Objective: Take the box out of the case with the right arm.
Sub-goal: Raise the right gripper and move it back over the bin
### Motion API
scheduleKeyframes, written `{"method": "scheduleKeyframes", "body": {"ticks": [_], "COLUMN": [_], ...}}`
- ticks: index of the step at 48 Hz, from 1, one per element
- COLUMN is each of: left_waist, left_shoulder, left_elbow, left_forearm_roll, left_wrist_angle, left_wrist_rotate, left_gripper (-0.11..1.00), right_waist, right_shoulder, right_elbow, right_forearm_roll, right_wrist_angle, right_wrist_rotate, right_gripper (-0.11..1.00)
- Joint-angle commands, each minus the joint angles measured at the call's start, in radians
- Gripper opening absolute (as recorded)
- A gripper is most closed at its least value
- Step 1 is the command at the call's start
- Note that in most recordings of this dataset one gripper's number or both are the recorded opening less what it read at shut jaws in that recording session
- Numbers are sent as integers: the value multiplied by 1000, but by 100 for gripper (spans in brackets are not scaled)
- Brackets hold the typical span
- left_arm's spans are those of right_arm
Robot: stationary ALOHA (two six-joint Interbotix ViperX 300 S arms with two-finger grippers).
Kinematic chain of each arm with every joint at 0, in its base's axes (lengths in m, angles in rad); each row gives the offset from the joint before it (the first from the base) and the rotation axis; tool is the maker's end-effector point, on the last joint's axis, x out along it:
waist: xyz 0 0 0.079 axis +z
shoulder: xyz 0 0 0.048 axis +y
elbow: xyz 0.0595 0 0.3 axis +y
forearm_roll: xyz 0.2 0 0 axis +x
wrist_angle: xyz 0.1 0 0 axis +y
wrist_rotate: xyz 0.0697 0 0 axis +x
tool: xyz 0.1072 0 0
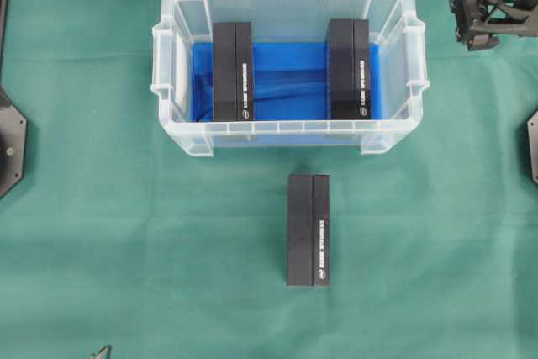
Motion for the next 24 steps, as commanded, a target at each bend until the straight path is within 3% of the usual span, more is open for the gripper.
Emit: {"method": "scheduleKeyframes", "body": {"ticks": [1, 11, 24], "left_waist": [3, 3, 3], "left_shoulder": [5, 3, 3], "left_elbow": [-28, -28, -28], "left_forearm_roll": [3, 3, 3], "left_wrist_angle": [-3, -3, -3], "left_wrist_rotate": [2, 2, 0], "left_gripper": [0, 0, 0], "right_waist": [0, 26, 72], "right_shoulder": [6, 123, 348], "right_elbow": [-32, -144, -390], "right_forearm_roll": [12, 23, 18], "right_wrist_angle": [-29, -78, -78], "right_wrist_rotate": [2, 2, 2], "right_gripper": [89, 89, 89]}}
